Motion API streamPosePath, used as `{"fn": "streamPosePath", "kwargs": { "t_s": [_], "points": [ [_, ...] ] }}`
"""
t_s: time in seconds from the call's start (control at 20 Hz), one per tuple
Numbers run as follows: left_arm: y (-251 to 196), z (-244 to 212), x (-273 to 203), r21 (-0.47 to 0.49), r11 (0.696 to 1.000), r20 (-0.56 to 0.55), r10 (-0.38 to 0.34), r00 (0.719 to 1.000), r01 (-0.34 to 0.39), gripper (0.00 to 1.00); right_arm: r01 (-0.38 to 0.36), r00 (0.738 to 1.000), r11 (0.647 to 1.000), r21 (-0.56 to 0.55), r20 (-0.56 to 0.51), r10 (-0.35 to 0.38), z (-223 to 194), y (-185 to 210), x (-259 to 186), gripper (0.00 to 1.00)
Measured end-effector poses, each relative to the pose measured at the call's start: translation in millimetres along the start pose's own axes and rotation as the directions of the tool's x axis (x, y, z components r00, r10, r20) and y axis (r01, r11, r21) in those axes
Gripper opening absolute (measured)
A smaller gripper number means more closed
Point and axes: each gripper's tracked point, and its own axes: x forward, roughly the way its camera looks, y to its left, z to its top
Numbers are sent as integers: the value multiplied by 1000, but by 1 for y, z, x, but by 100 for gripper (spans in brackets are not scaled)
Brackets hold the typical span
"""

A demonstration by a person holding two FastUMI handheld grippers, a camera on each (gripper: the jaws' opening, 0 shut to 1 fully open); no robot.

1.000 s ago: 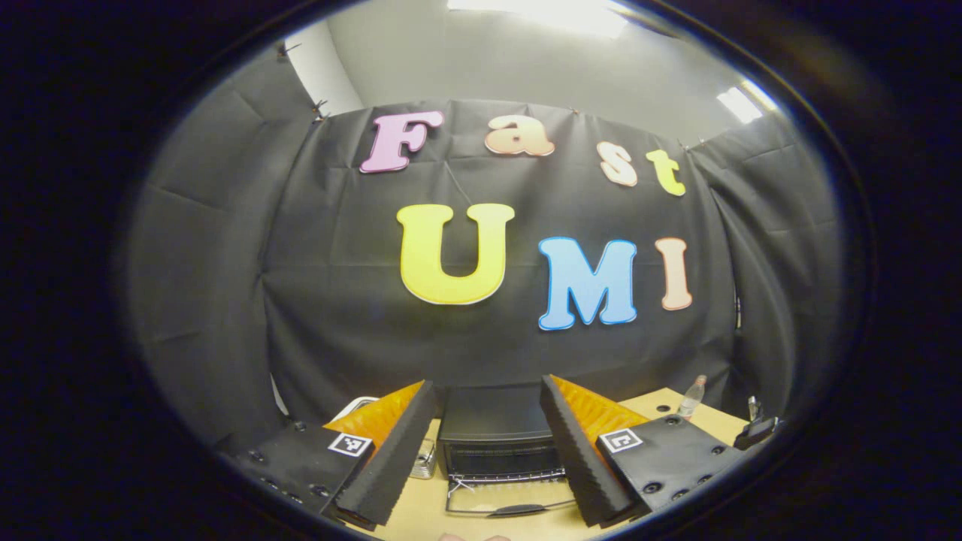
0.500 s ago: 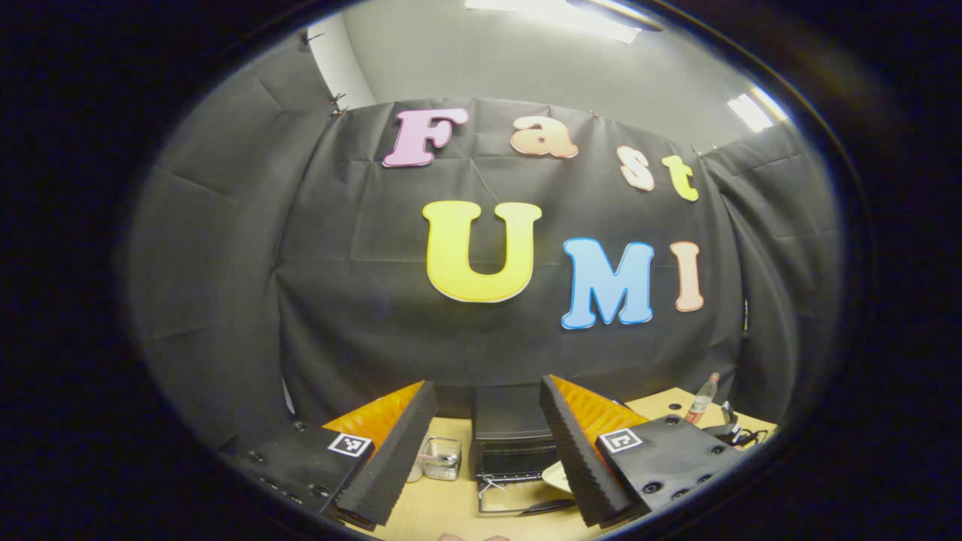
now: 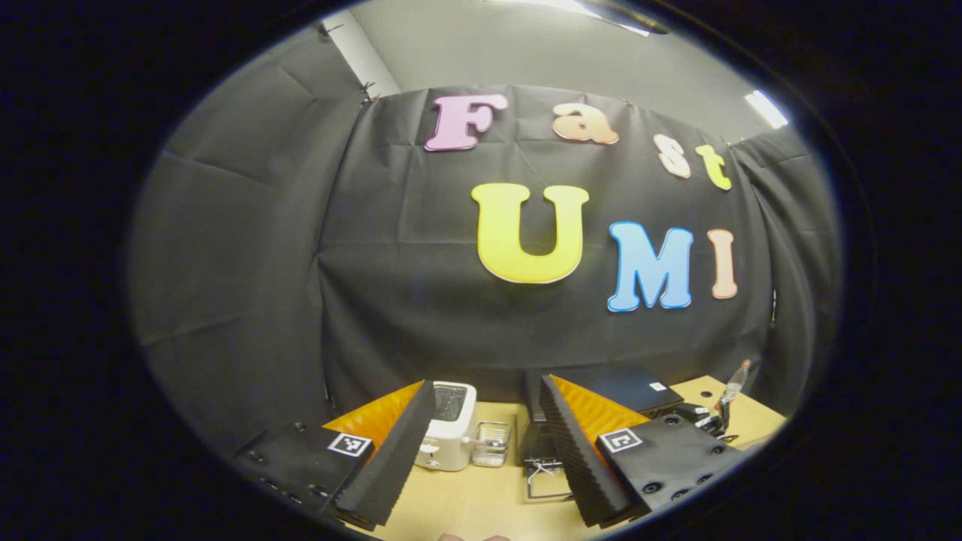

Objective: Open the electric oven with the left hand, put the food in, and close the electric oven.

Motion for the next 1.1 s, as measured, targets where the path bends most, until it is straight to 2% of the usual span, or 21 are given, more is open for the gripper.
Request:
{"fn": "streamPosePath", "kwargs": {
  "t_s": [0.1, 0.15, 0.45, 0.55, 0.6, 0.7, 0.75, 0.85, 0.95, 1.0, 1.05, 1.1],
  "points": [
    [13, 1, -1, 4, 1000, -9, 20, 1000, -20, 94, 4, 1000, 1000, 28, 14, -4, -5, 1, 14, 1],
    [20, -1, -2, 4, 1000, -13, 29, 999, -29, 98, 1, 1000, 999, 46, 24, -2, -6, 2, 20, 1],
    [32, -8, -7, 17, 998, -34, 55, 998, -54, 94, -95, 993, 989, 114, 74, 87, -13, 25, 55, 1],
    [33, -11, -9, 23, 998, -41, 56, 998, -55, 98, -117, 991, 987, 109, 80, 109, -13, 31, 62, 2],
    [32, -12, -9, 23, 998, -39, 56, 998, -55, 94, -122, 990, 987, 100, 78, 115, -14, 32, 66, 3],
    [30, -12, -9, 19, 999, -42, 50, 998, -49, 98, -124, 990, 990, 66, 70, 119, -14, 34, 65, 4],
    [28, -12, -9, 18, 999, -42, 44, 998, -44, 94, -125, 990, 992, 35, 72, 122, -12, 33, 61, 4],
    [22, -9, -6, 10, 999, -31, 32, 999, -32, 94, -140, 988, 990, -15, 58, 140, -11, 35, 55, 8],
    [11, -7, -2, -4, 1000, -25, 12, 1000, -12, 98, -118, 993, 986, -121, -9, 118, -18, 24, 41, 34],
    [5, -8, -1, -10, 1000, -21, -1, 1000, 1, 90, -115, 993, 979, -168, -13, 114, -15, 21, 33, 40],
    [-3, -9, 2, -14, 1000, -19, -14, 1000, 14, 98, -105, 994, 970, -218, -15, 105, -11, 17, 24, 40],
    [-11, -9, 3, -17, 999, -19, -30, 999, 30, 94, -104, 994, 958, -266, -19, 103, -7, 14, 14, 40]
  ]
}}
